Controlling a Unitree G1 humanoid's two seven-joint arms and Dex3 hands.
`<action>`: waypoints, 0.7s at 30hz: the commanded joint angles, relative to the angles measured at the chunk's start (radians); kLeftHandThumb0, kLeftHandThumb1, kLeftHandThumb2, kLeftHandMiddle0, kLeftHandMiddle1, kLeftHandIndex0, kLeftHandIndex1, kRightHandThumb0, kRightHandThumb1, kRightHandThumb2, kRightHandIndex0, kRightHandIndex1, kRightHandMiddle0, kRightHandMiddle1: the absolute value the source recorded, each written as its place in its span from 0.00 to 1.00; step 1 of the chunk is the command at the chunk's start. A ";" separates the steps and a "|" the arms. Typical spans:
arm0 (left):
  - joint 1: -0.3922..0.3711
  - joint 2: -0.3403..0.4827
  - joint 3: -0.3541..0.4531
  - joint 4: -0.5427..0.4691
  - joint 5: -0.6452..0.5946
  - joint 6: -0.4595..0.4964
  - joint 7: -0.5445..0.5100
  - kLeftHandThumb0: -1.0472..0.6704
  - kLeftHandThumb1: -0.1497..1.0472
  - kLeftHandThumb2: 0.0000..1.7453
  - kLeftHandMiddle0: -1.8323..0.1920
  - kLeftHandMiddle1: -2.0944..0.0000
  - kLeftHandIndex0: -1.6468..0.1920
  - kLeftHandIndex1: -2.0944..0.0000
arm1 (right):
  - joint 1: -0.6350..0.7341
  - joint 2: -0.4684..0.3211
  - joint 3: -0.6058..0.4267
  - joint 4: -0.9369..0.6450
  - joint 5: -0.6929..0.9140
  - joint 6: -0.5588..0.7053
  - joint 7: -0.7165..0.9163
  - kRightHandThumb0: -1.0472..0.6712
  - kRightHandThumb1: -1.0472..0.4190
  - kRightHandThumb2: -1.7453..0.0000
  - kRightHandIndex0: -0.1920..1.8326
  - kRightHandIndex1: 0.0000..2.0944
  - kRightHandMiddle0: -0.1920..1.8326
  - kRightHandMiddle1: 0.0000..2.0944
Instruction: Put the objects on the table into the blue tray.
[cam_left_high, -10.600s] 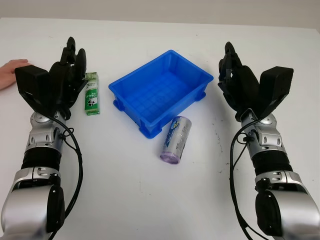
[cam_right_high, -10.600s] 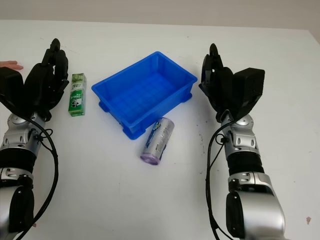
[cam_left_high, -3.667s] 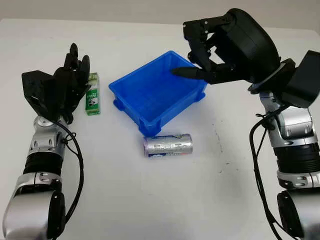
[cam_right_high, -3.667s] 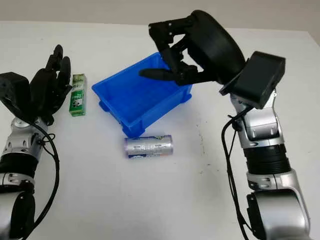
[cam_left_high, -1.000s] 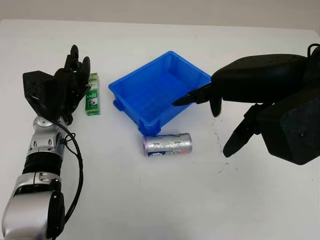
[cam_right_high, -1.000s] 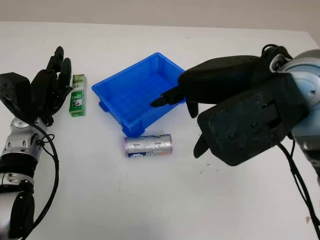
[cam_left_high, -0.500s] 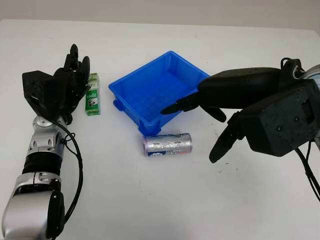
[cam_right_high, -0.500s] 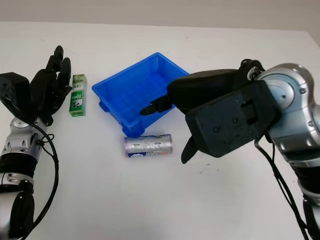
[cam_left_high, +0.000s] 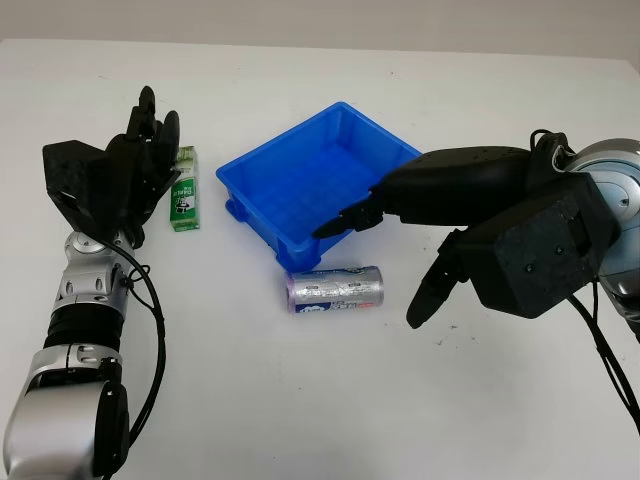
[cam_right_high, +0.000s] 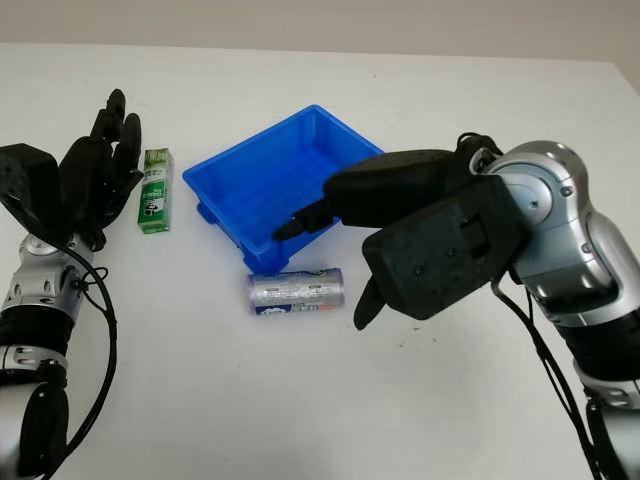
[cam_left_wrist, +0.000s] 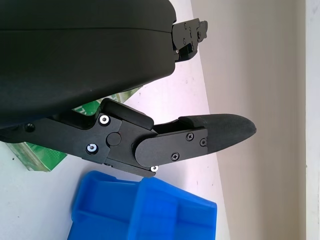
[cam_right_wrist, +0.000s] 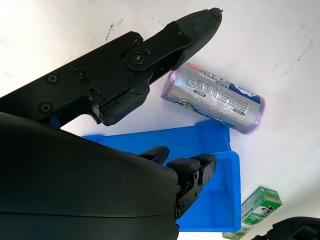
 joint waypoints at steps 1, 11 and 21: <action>-0.014 0.012 0.005 -0.010 -0.005 -0.007 0.000 0.16 1.00 0.34 1.00 1.00 1.00 1.00 | 0.012 0.011 -0.014 0.000 0.018 -0.007 -0.006 0.12 0.20 0.97 0.19 0.16 0.27 0.07; -0.019 0.012 0.002 0.000 -0.002 -0.010 -0.001 0.17 1.00 0.34 1.00 1.00 1.00 1.00 | 0.026 0.015 -0.031 -0.004 0.036 0.010 -0.019 0.13 0.20 0.97 0.21 0.16 0.27 0.09; -0.012 0.013 0.003 -0.014 -0.003 -0.004 0.002 0.16 1.00 0.34 1.00 1.00 1.00 1.00 | 0.020 -0.007 -0.046 -0.026 0.040 0.050 -0.005 0.16 0.20 0.97 0.21 0.15 0.25 0.11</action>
